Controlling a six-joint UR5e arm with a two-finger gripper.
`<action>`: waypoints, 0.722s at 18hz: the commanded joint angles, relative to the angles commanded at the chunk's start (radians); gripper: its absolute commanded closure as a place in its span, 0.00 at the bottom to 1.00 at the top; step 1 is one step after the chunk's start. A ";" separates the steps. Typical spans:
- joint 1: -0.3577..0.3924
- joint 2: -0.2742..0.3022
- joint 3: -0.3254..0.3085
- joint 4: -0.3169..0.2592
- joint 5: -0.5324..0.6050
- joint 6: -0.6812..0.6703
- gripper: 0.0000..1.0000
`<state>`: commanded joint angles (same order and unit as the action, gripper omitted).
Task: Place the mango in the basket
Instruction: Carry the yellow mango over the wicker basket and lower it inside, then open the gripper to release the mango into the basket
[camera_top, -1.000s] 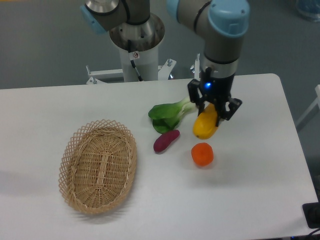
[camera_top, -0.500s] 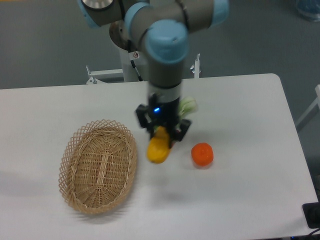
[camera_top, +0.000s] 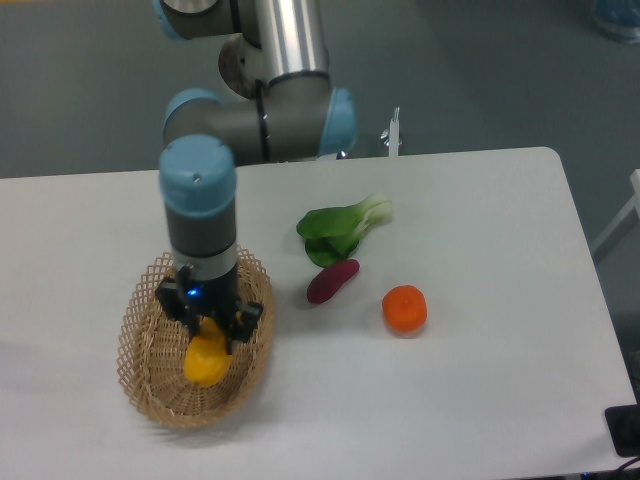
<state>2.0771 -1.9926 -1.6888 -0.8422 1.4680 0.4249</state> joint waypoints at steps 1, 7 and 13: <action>-0.002 -0.002 -0.003 0.000 0.003 0.002 0.49; -0.009 -0.038 -0.015 0.011 0.003 0.011 0.49; -0.009 -0.060 -0.011 0.015 0.003 0.011 0.45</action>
<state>2.0678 -2.0525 -1.6997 -0.8268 1.4711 0.4356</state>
